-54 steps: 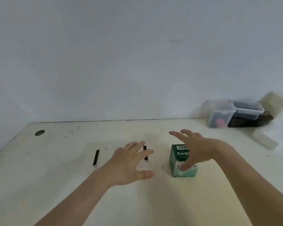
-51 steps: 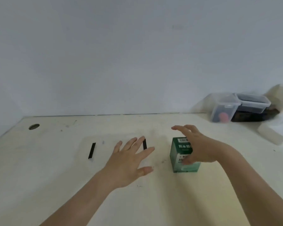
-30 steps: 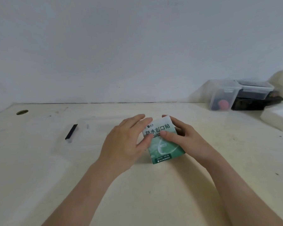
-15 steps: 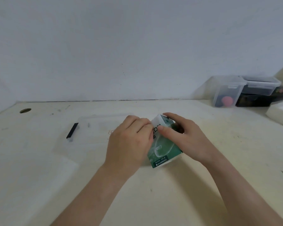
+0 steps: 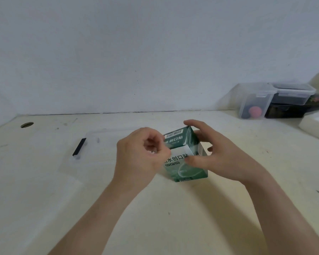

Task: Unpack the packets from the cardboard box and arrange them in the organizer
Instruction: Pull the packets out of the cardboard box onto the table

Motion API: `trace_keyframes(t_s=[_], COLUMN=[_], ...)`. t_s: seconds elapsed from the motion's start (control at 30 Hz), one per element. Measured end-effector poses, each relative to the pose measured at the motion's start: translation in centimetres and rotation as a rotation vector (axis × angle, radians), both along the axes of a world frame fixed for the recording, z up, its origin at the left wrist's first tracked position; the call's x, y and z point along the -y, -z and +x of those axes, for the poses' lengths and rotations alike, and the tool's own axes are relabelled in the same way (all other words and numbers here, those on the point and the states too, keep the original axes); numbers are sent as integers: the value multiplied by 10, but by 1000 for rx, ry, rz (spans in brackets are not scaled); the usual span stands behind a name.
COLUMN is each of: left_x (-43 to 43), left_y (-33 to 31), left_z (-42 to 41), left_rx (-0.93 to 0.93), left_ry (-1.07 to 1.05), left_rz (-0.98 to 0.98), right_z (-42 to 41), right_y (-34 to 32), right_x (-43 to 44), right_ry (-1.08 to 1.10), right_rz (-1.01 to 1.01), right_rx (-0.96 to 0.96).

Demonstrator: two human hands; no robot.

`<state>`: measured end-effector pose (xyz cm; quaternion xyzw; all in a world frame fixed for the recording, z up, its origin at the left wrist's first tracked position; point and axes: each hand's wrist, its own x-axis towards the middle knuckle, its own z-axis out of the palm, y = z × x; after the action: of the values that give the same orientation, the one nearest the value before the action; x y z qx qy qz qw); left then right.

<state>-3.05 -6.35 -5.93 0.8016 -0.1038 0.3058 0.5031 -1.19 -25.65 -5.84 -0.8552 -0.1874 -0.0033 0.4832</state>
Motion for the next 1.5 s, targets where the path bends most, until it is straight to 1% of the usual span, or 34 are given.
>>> trace_keyframes(t_s=[0.03,0.1,0.23,0.3,0.37,0.43,0.5,0.63,0.8,0.93,1.03,1.1,1.13,1.17,1.2,1.23,1.27,1.3,1.37,1.4,1.43,1.5], left_x=[-1,-2,-5,-13,-21,-22,-19,-22,-21,-22,-25,-24,-21,-21,-19,-23,-23,-26,-33,-35,-40,-47], left_y=[0,-1,-5,-6,-5,-5,-5,-9,-14,-14,-16,-16,-16,-13,-13,-11,-13,-11,-6,-4,-2,-5], left_z=[0,1,-2,-3,-3,-4,-5,-7,-12,-10,-11,-9,-8,-4,-1,5,7,9,9,9,9,5], left_rx=[-78,-180,-210,-253,-371,-437,-425,-422,-423,-399,-356,-333,-319,-301,-285,-239,-190,-147,-95,-104,-121,-245], left_ry=[31,94,192,289,387,405,389,398,552,568,495,492,470,404,305,177,40,-80,-206,-186,-101,161], left_rz=[-82,-158,-199,-135,40,150,158,97,45,96,79,76,30,-72,-198,-261,-243,-167,34,121,209,445], right_z=[0,1,-1,-2,-3,-4,-4,-4,-3,-1,-3,-3,-2,-2,-2,-3,-4,-4,-2,-1,1,3], right_y=[0,1,-2,-6,-8,-9,-8,-8,-8,-6,-8,-8,-8,-8,-9,-10,-10,-11,-9,-7,-6,-2], right_x=[1,1,1,4,6,6,7,14,19,22,23,22,23,24,26,28,29,29,29,28,27,26], right_ry=[-10,-27,-73,-102,-139,-170,-195,-277,-328,-336,-381,-378,-371,-375,-390,-415,-439,-456,-447,-426,-401,-344], right_rz=[3,24,127,193,250,282,291,316,313,313,304,283,278,293,325,361,390,406,397,384,376,385], right_rx=[-11,-38,-51,-54,-87,-122,-140,-187,-199,-199,-193,-189,-184,-188,-202,-217,-228,-231,-210,-204,-206,-223])
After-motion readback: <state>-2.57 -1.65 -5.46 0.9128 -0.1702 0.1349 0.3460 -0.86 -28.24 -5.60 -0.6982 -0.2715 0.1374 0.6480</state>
